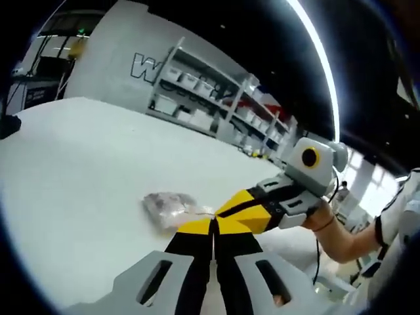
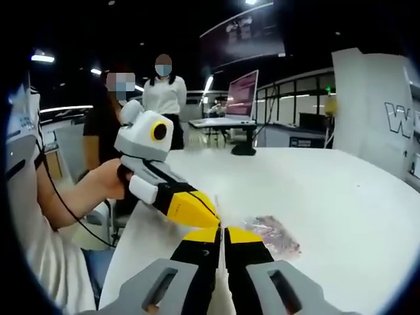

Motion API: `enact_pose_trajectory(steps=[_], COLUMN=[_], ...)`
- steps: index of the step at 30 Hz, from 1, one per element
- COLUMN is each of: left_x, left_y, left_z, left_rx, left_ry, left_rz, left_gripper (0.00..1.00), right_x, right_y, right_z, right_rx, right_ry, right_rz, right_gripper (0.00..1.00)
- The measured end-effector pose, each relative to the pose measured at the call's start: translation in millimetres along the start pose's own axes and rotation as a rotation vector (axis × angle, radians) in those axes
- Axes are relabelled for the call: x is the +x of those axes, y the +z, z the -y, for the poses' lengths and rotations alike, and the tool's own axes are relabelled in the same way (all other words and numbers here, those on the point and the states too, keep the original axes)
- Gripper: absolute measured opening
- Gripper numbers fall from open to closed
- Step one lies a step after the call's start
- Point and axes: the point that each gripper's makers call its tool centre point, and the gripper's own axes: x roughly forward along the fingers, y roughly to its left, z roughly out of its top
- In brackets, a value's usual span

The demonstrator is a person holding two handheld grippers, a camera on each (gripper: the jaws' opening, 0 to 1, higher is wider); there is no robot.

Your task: Open the resealable bag by pulling the two sides of the seal apart until the entire bag opening is separated and visibly accessible.

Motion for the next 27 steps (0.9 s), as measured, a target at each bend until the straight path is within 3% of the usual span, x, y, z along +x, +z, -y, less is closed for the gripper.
enact_pose_trajectory(steps=[19,27], left_x=[-0.7,0.6], left_y=[3.5,-0.2], left_z=[0.4,2.8], left_rx=[0.028,0.026], left_ry=[0.053,0.062], left_rz=[-0.025,-0.029], left_gripper=[0.0,0.0], right_x=[-2.2,-3.1], right_y=[7.5,7.2], right_z=[-1.5,0.9], right_rx=[-0.081,-0.078], right_ry=[-0.071,-0.091], right_rz=[0.009,0.011], right_gripper=[0.0,0.0])
